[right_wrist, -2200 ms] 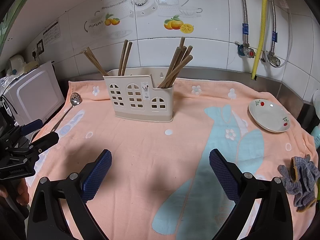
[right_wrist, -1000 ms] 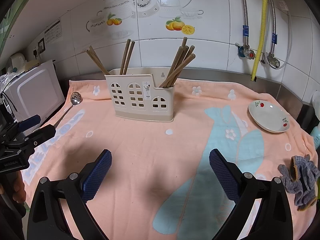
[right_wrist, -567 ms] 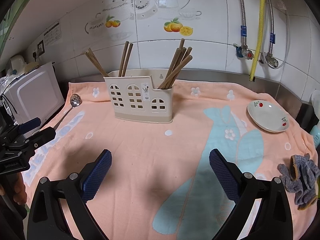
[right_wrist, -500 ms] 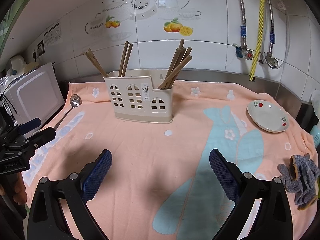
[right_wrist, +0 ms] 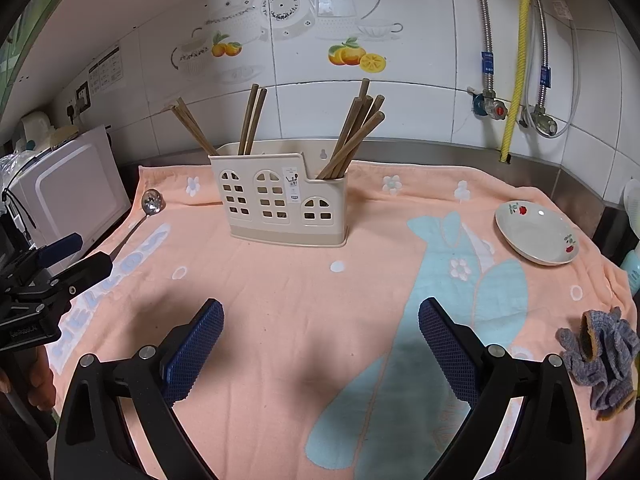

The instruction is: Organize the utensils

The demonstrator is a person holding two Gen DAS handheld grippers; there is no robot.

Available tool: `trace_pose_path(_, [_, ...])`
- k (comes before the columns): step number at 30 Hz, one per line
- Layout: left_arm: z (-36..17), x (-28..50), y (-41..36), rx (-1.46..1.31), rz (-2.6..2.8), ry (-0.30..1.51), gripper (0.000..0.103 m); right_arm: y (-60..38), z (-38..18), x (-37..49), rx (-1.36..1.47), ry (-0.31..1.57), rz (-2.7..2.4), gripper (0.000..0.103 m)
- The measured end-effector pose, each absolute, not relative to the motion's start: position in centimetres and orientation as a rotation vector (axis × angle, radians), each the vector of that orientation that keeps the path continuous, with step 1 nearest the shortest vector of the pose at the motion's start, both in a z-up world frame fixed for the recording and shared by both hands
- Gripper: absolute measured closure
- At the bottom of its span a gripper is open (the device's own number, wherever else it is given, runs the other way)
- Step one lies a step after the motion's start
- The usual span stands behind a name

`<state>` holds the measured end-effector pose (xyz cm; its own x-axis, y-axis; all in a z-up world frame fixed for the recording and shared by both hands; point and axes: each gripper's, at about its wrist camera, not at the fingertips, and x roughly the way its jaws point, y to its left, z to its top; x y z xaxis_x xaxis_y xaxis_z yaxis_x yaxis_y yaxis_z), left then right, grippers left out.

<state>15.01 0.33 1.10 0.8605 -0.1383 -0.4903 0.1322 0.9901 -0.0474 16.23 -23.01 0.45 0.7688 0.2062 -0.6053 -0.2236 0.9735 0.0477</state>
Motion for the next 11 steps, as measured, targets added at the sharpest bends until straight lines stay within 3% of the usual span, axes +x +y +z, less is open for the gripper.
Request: trace_pose_path(11, [1.13,15.08,0.92,-0.042,-0.153,0.521,0.005,-23.07,0.5,16.3,-0.026,0.657,0.231,0.008])
